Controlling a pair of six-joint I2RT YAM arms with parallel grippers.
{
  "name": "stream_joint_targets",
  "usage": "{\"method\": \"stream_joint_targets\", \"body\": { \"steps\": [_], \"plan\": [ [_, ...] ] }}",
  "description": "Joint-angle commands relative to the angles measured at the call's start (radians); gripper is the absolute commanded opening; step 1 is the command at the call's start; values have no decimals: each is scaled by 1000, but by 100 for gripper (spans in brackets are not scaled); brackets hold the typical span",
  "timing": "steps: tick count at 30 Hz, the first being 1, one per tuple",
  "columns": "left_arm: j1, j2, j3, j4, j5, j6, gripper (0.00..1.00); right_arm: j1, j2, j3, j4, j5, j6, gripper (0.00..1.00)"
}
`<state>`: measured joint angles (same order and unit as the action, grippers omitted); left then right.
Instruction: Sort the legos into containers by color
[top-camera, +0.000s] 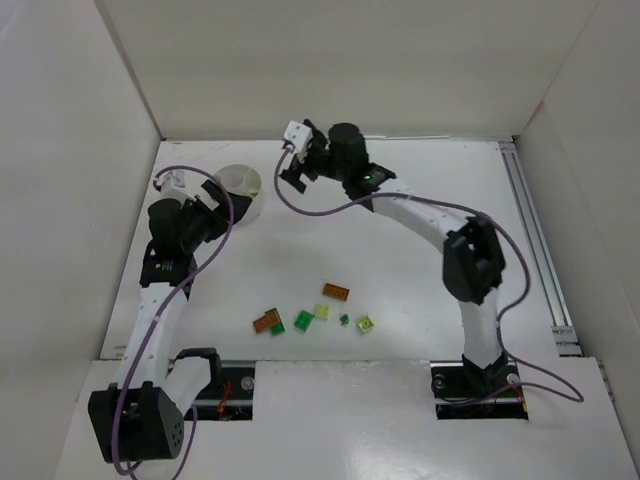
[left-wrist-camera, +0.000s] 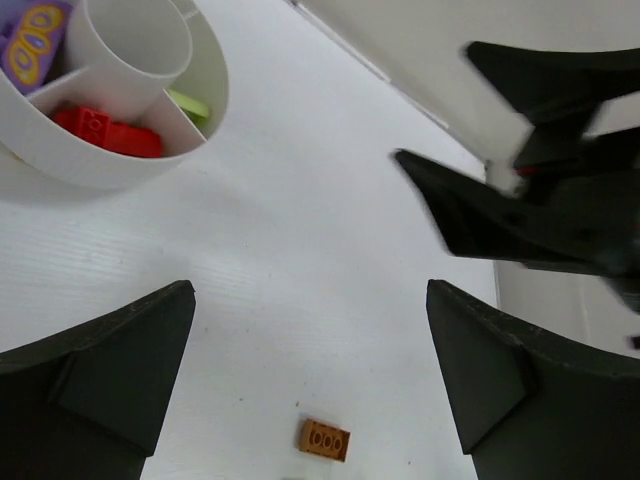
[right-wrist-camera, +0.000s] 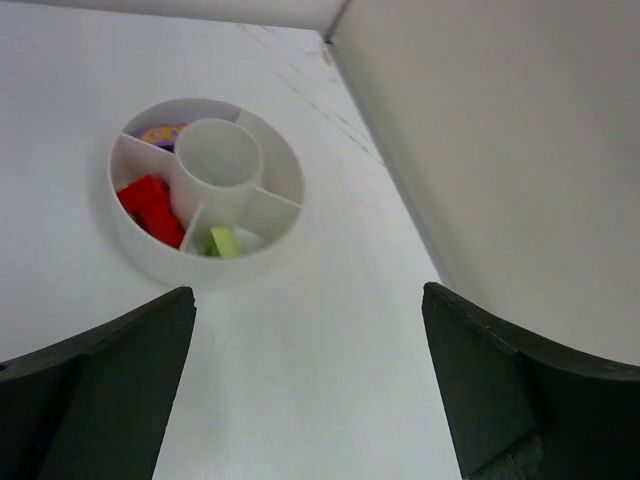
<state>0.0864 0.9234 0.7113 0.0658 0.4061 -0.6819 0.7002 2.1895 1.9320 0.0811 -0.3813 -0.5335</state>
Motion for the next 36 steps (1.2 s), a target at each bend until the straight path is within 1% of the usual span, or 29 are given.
{"method": "stream_joint_targets", "body": {
  "steps": [1,2,3,4,5,6,7,8,9,10,11,13,14,15,18,21,23,24,25,26,29,33,35,36],
  "plan": [
    [-109,26,46,-10,-62,59,100,-68,-264,-213,100,132,50,99],
    [-147,35,69,-50,-96,70,100,-92,-319,-279,100,165,62,99],
    [-187,51,79,-70,-136,70,100,-105,-427,-415,100,189,79,99],
    [-279,51,79,-87,-211,103,100,-117,-483,-485,100,209,89,99],
    [-328,64,89,-127,-248,104,100,-126,-537,-551,100,250,101,99],
    [-376,74,89,-144,-277,117,100,-140,-589,-670,91,277,112,99],
    [-474,74,89,-161,-298,128,100,-140,-685,-720,65,306,134,99],
    [-525,83,89,-182,-359,128,100,-140,-727,-763,43,359,135,99],
    [-574,83,89,-228,-384,137,100,-140,-766,-798,16,380,144,99],
    [-667,92,89,-256,-409,137,98,-149,-833,-855,-38,399,153,99],
    [-716,106,89,-286,-474,125,97,-149,-861,-878,-64,418,153,99],
    [-808,135,99,-362,-539,68,93,-149,-911,-938,-119,469,171,99],
    [-889,147,99,-382,-568,49,92,-149,-951,-956,-129,469,181,99],
    [-919,160,99,-395,-585,35,91,-149,-970,-973,-129,469,181,99],
    [-991,201,86,-405,-586,8,84,-149,-1025,-1010,-168,478,181,99],
    [-1036,264,76,-382,-570,8,78,-149,-1066,-1033,-207,525,181,99],
    [-1057,301,99,-382,-570,8,77,-159,-1079,-1033,-231,555,181,99],
    [-1068,337,99,-382,-579,18,73,-159,-1090,-1033,-257,564,181,99],
    [-1083,356,115,-382,-604,18,71,-159,-1090,-1033,-270,564,181,99],
    [-1083,371,128,-391,-616,18,71,-159,-1099,-1033,-279,577,181,99],
    [-1094,420,128,-400,-625,18,65,-168,-1108,-1033,-291,590,170,99],
    [-1094,471,114,-344,-645,18,59,-168,-1117,-1056,-291,581,170,99],
    [-1103,508,114,-343,-645,18,55,-168,-1128,-1056,-291,581,170,99],
    [-1103,517,114,-343,-633,18,55,-177,-1139,-1065,-291,581,170,99]
  ]
}}
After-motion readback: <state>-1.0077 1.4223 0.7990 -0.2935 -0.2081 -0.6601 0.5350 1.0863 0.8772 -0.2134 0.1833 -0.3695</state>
